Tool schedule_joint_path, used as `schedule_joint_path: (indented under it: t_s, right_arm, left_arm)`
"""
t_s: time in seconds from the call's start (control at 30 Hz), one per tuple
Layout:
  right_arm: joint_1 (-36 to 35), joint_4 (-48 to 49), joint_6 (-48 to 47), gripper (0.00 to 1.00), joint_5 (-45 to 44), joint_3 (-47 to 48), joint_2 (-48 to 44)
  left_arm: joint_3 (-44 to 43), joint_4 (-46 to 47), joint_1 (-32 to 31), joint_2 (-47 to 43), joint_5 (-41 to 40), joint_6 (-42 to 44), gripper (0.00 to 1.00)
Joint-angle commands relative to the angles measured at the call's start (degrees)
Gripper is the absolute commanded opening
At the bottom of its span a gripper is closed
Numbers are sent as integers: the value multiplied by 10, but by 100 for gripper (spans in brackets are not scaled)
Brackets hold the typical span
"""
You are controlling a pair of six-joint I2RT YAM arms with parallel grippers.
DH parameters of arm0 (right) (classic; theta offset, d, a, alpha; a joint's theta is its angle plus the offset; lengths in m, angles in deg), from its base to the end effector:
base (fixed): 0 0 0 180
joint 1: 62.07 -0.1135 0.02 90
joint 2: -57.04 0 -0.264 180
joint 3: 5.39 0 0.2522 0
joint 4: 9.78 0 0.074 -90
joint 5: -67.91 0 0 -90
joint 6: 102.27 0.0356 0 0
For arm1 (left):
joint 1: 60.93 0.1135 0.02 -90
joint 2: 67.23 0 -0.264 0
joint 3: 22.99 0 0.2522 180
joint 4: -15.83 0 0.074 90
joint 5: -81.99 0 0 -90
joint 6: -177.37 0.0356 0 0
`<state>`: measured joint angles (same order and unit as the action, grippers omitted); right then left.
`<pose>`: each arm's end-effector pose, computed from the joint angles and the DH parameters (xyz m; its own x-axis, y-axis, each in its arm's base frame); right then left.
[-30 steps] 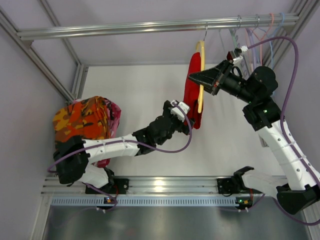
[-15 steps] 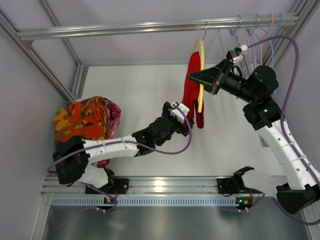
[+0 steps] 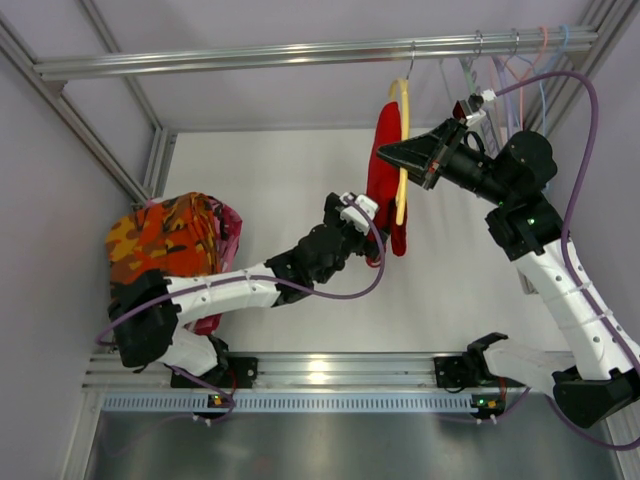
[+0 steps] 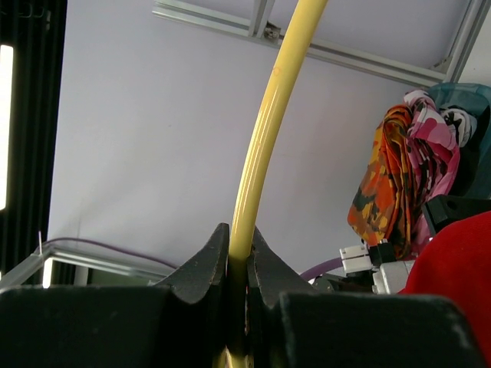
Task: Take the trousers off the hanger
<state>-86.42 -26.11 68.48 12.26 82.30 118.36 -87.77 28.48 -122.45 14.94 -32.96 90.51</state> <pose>0.1931 0.1094 0.4752 -0.8100 0.5278 -0.2554 -0.2928 0.0131 0.9561 0.1709 -0.2834 0.2909 -0.0067 0.1164 -0.9932 0.5978 0.7967 0.0894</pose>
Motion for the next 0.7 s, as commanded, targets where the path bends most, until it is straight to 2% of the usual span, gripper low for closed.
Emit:
schedule_joint_path:
  t_s: [0.0,0.33,0.57,0.67]
  right_arm:
    - [-11,147,-20,0,12,54,-32]
    - [-10,144,-16,0,18,49,-34]
    - [-11,147,-15,0,21,45,-30]
    - [-10,147,-12,0,20,42,-29]
  left_arm:
    - [-26,31,15,7,-16,6,98]
    - [-53,32,48,18,2,-1,97]
    - [-60,40,48,3,60,-10,98]
    - [-68,39,43,2,57,-13,98]
